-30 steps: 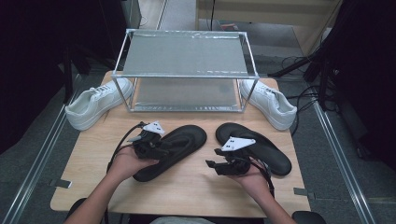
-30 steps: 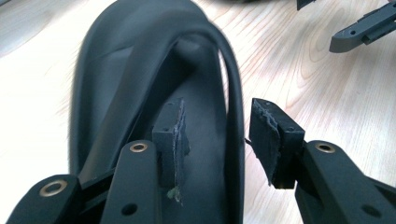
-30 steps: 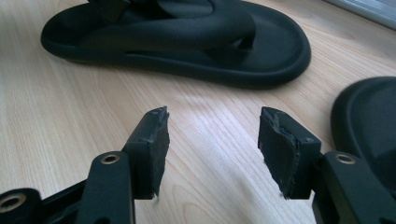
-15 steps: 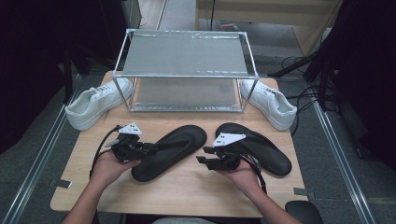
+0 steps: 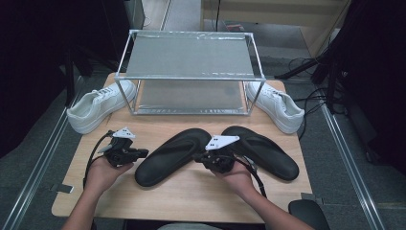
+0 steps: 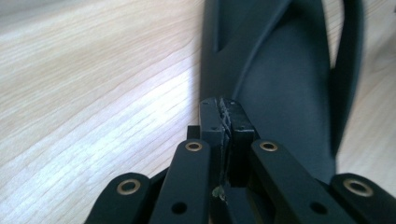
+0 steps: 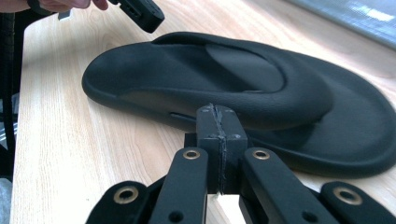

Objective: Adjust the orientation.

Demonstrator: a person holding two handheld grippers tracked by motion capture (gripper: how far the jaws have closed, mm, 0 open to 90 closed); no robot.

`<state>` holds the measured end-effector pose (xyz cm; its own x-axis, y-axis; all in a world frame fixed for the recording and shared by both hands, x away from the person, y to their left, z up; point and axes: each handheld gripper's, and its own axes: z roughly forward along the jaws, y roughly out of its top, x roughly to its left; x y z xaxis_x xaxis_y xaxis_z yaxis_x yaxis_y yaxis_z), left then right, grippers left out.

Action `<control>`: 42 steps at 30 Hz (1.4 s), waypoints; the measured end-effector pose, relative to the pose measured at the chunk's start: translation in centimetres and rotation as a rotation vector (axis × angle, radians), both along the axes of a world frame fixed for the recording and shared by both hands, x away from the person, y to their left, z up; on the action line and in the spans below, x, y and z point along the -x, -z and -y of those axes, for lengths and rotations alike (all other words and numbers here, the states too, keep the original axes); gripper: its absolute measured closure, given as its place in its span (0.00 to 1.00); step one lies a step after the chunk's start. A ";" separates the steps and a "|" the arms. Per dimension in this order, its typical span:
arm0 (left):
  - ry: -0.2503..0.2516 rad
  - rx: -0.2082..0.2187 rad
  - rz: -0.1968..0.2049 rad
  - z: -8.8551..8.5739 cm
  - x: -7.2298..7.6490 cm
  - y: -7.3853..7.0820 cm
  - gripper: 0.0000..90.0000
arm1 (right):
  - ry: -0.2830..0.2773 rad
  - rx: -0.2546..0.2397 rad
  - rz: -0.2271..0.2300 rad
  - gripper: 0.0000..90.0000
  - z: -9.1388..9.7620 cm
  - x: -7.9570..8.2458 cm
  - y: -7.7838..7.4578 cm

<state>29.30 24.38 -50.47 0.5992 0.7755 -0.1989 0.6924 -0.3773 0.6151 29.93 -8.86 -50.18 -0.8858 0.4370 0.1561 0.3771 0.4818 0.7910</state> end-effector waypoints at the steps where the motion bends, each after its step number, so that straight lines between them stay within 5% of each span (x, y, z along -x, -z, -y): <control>1: -0.004 -0.009 -0.003 -0.1 -0.2 0.3 0.98 | 0.000 0.011 -0.002 1.00 -0.5 -0.1 0.2; 8: -0.002 -0.016 -0.028 0.1 -0.5 0.8 1.00 | -0.019 0.041 0.003 1.00 -2.5 -0.1 1.1; 24: -0.013 0.014 -0.060 0.1 -0.1 0.9 1.00 | -0.013 0.027 -0.009 1.00 -2.3 -0.3 1.3; 42: 0.117 -0.002 -0.093 2.6 1.8 0.8 1.00 | 0.055 0.015 -0.039 0.99 -1.3 -1.6 1.3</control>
